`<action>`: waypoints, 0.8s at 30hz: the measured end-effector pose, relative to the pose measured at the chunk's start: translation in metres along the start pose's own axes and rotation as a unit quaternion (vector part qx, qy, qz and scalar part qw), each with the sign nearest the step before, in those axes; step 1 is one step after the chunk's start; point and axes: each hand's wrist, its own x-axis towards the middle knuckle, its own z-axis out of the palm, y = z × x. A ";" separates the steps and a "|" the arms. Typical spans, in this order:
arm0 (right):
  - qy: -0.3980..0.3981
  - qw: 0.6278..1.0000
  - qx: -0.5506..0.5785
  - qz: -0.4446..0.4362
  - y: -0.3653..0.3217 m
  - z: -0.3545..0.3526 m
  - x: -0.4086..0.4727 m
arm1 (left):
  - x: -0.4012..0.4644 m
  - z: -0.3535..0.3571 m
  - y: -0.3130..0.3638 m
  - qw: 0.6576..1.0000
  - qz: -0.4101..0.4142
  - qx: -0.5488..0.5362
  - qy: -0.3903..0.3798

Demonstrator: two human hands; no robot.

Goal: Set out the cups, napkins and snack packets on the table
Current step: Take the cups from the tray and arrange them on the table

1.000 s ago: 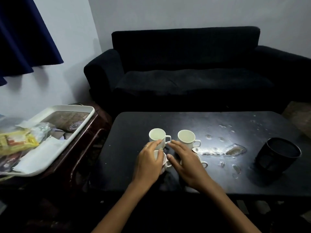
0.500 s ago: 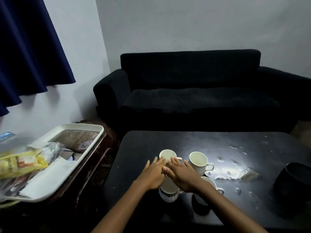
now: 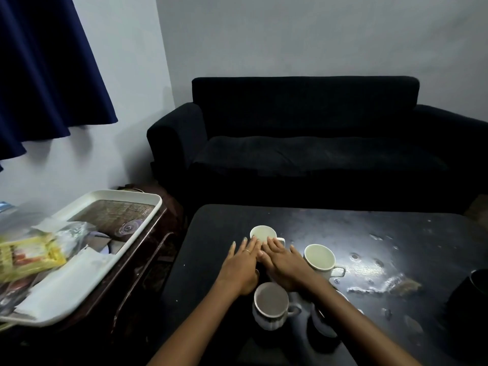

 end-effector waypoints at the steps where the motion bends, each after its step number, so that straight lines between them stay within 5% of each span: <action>1: -0.002 1.000 -0.010 0.001 0.001 -0.001 0.006 | 0.005 0.000 -0.001 1.000 -0.002 0.001 0.001; 24: 0.007 0.999 -0.034 0.037 0.020 -0.011 0.082 | 0.077 -0.009 -0.018 0.998 -0.028 0.047 0.013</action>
